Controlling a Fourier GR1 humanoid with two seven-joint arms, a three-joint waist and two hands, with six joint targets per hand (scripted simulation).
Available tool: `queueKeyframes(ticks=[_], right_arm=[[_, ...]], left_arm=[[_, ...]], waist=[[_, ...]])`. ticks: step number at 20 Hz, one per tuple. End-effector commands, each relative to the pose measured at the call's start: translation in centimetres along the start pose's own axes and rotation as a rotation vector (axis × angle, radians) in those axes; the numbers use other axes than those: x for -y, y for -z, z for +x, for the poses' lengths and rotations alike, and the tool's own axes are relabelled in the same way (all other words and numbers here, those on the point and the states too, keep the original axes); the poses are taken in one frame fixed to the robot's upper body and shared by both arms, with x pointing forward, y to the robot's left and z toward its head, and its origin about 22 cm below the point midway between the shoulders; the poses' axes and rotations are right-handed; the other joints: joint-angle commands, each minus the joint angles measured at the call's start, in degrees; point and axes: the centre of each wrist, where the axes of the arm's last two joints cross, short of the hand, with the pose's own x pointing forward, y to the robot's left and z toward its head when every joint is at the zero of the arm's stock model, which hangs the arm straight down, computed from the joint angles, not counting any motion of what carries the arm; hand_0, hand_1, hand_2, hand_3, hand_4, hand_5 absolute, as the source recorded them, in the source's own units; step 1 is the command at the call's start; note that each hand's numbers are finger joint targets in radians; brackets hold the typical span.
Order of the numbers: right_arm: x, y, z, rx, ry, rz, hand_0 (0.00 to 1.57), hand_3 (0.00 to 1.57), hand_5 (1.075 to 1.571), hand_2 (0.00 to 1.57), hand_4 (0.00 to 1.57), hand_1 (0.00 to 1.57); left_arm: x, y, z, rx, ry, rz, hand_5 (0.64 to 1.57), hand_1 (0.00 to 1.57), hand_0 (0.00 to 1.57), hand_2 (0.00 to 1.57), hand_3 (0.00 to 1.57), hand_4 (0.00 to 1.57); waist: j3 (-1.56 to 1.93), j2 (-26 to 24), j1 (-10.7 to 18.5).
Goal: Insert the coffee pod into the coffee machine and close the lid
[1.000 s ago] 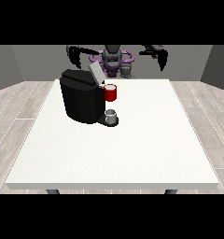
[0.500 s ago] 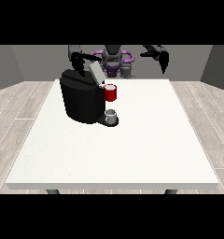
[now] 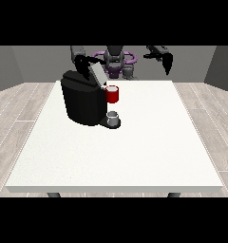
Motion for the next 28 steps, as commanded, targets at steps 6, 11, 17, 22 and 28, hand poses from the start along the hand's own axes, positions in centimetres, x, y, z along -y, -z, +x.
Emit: queueKeyframes(ticks=[6,11,17,22,28], right_arm=[[-0.1,1.1,0.1,0.043,-0.010,0.056,0.00,0.00,1.571,0.00,0.00,0.00],[-1.5,1.7,0.5,0.045,-0.028,0.051,0.00,0.00,1.571,0.00,0.00,0.00],[-3.9,2.9,2.4,0.035,-0.075,0.095,0.00,0.00,1.571,0.00,0.14,0.00],[-4.2,3.9,4.1,0.104,-0.128,0.125,0.00,0.00,1.571,0.00,0.12,0.00],[-6.3,4.9,6.9,0.102,-0.133,0.153,0.00,0.00,1.571,0.00,0.12,0.00]], left_arm=[[0.8,1.0,1.2,0.034,0.027,0.019,1.571,0.00,0.00,0.00,0.00,0.00],[0.4,0.5,0.8,-0.008,0.020,0.006,1.571,0.00,0.00,0.00,0.00,0.00],[-0.7,0.1,0.8,-0.027,0.017,0.008,1.571,0.00,0.00,0.00,0.00,0.02],[-1.3,0.3,0.6,0.018,0.058,0.047,1.571,0.00,0.00,0.00,0.00,0.17],[-1.6,-0.2,-1.1,-0.015,0.024,0.056,1.571,0.00,0.00,0.00,0.00,0.17]], waist=[[0.14,3.36,0.08],[0.14,2.52,0.51],[0.13,0.48,1.01],[0.13,3.14,1.11],[0.12,1.64,-0.42]])
